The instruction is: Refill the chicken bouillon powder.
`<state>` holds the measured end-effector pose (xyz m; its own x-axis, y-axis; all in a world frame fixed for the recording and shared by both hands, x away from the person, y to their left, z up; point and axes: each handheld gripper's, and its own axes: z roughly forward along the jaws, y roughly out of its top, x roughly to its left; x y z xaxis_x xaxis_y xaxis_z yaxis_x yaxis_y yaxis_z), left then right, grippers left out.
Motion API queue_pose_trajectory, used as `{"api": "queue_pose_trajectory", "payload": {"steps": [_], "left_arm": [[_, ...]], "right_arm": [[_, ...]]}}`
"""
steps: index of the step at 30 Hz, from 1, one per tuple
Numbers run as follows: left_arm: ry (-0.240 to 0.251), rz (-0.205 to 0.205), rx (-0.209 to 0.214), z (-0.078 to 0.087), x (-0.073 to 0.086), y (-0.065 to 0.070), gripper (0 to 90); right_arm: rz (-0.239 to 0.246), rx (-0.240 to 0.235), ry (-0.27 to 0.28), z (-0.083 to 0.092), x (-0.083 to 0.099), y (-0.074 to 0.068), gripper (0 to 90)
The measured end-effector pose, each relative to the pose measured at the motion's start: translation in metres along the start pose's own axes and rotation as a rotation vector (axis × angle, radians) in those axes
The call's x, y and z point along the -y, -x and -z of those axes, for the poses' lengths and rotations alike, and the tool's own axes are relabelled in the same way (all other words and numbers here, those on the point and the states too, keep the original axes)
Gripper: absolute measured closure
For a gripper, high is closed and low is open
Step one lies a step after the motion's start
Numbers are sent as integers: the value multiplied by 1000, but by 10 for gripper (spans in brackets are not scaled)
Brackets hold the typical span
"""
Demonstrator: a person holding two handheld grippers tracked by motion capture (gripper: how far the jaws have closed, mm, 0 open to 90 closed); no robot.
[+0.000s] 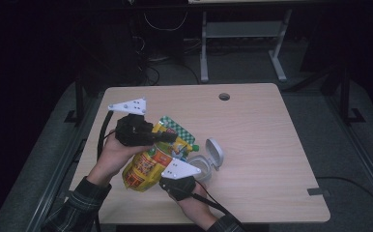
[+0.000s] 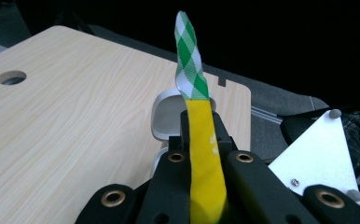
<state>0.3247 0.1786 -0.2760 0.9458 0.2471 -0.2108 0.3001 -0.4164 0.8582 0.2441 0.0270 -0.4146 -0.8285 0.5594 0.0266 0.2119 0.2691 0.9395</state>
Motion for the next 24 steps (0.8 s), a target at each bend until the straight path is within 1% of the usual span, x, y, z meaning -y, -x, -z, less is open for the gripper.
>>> {"api": "queue_pose_trajectory", "payload": {"steps": [5, 7, 9, 10, 14, 16, 17, 19, 21, 24], "left_arm": [[-31, -4, 4, -6, -3, 2, 900], [-41, 4, 6, -7, -5, 3, 900], [-37, 17, 5, -7, -6, 5, 900], [-46, 10, 4, -7, -6, 5, 900], [-41, 11, 8, -6, -7, 10, 900], [-33, 25, 8, -6, -6, 11, 900], [-31, 24, 10, -5, -6, 12, 900], [-25, 28, 14, -5, -5, 12, 900], [-26, 32, 13, -5, -5, 13, 900], [-34, 29, 3, -5, -5, 13, 900]], "right_arm": [[5, -6, 9, 1, 1, -2, 898], [12, -7, 14, 1, 1, -3, 898], [15, 5, 27, 2, 2, -4, 898], [14, 7, 31, 2, 2, -4, 898], [20, 6, 46, 2, 1, -5, 898], [22, 13, 48, 2, 1, -4, 898], [25, 17, 47, 1, 1, -4, 898], [20, 25, 48, 1, 1, -4, 898], [9, 22, 49, -1, 1, -3, 898], [8, 18, 55, -2, 1, -4, 898]]}}
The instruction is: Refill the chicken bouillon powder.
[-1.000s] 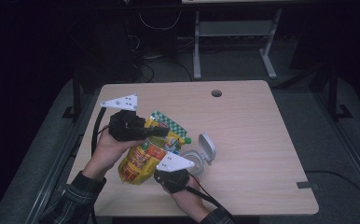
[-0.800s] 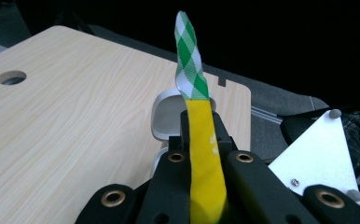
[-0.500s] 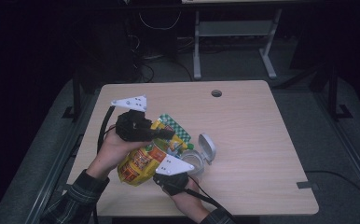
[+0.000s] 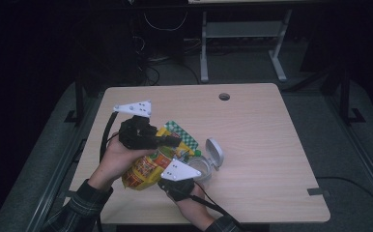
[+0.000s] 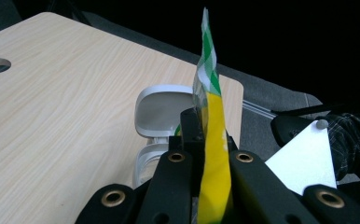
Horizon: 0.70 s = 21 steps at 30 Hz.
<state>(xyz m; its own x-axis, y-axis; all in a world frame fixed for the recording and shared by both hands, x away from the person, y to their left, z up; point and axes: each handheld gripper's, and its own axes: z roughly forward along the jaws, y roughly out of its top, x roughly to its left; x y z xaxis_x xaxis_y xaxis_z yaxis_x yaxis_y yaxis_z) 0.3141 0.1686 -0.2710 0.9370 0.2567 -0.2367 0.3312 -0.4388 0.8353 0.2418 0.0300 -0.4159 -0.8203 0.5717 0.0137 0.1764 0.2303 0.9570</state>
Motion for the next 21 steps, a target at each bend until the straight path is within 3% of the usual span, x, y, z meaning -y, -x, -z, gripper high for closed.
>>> {"api": "queue_pose_trajectory", "payload": {"steps": [9, 21], "left_arm": [[-48, 33, -24, -6, -2, -2, 900], [-115, 68, -57, -20, -6, -7, 900]], "right_arm": [[17, -27, 25, 0, 3, -4, 898], [-23, -64, 45, 0, 8, -2, 898]]}}
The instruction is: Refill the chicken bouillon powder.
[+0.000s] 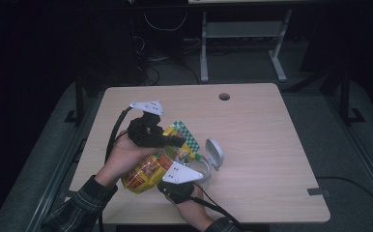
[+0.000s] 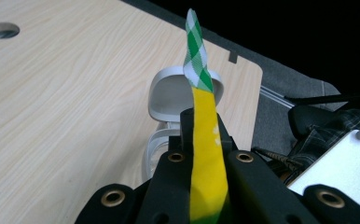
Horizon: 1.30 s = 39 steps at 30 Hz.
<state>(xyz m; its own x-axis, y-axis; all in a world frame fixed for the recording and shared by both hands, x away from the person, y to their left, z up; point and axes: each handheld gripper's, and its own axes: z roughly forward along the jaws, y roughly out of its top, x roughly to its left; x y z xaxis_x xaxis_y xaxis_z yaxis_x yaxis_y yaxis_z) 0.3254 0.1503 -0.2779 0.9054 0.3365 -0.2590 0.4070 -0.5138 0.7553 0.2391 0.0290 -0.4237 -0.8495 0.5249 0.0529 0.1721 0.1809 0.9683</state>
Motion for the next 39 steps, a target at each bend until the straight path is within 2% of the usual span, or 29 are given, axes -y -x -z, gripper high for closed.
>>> {"api": "queue_pose_trajectory", "payload": {"steps": [8, 11, 15, 17, 18, 21, 24, 32, 39], "left_arm": [[-30, 20, -6, -7, 0, -5, 900], [-43, 20, -4, -9, -1, -5, 900], [-78, 1, -21, -13, -4, -4, 900], [-95, -11, -9, -15, -5, -7, 900], [-96, -2, -5, -17, -6, -7, 900], [-110, -11, 12, -19, -8, -10, 900], [-131, -27, 43, -22, -10, -12, 900], [-182, -29, 62, -23, -15, -17, 899], [-195, -24, 75, -23, -20, -20, 899]], "right_arm": [[3, 0, 7, -1, 2, -3, 899], [1, -1, 14, 0, 3, -4, 899], [-2, -6, 18, 0, 3, -4, 899], [1, -4, 19, 0, 3, -4, 899], [1, -1, 17, 0, 3, -3, 899], [-6, 6, 11, 0, 3, -1, 899], [-7, 14, 12, -1, 3, -2, 899], [-24, 29, 20, -4, 1, -4, 899], [-27, 41, 35, -7, -3, -3, 899]]}}
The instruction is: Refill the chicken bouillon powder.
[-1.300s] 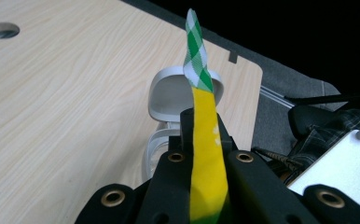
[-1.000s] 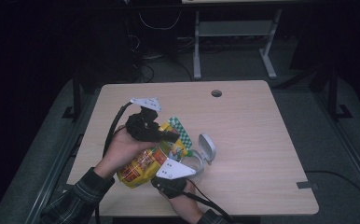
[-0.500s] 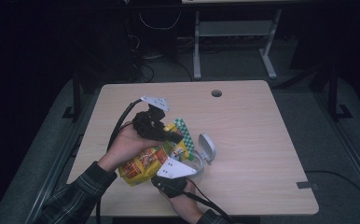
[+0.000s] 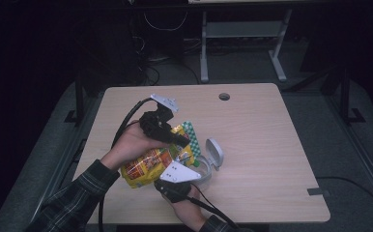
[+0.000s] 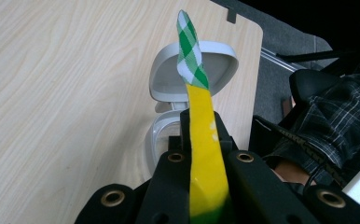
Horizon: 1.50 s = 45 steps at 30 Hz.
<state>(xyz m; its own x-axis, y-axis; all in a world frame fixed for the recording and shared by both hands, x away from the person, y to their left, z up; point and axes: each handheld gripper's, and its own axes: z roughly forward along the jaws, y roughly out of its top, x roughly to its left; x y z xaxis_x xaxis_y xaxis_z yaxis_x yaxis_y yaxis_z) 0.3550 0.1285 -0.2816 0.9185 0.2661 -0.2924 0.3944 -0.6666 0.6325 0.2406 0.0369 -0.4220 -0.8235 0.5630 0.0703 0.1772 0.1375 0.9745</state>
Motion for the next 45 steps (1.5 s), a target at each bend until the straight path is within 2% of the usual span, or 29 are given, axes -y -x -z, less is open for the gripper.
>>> {"api": "queue_pose_trajectory", "payload": {"steps": [6, 13, 19, 25, 40, 45], "left_arm": [[-31, 13, -1, -3, -2, -4, 899], [-54, 8, -4, -6, -8, -3, 898], [-70, 24, -12, -9, -13, -3, 898], [-113, 20, -32, -14, -18, -3, 898], [-158, 32, -63, -20, -26, -2, 897], [-159, 34, -64, -22, -27, -2, 898]], "right_arm": [[-9, -11, 0, -1, 0, 1, 899], [-22, -12, 11, 1, 0, 3, 899], [-35, -17, 21, 2, -1, 4, 899], [-53, -23, 37, 3, 0, 5, 899], [-80, -34, 59, 6, -1, 8, 899], [-81, -35, 60, 6, -1, 8, 899]]}}
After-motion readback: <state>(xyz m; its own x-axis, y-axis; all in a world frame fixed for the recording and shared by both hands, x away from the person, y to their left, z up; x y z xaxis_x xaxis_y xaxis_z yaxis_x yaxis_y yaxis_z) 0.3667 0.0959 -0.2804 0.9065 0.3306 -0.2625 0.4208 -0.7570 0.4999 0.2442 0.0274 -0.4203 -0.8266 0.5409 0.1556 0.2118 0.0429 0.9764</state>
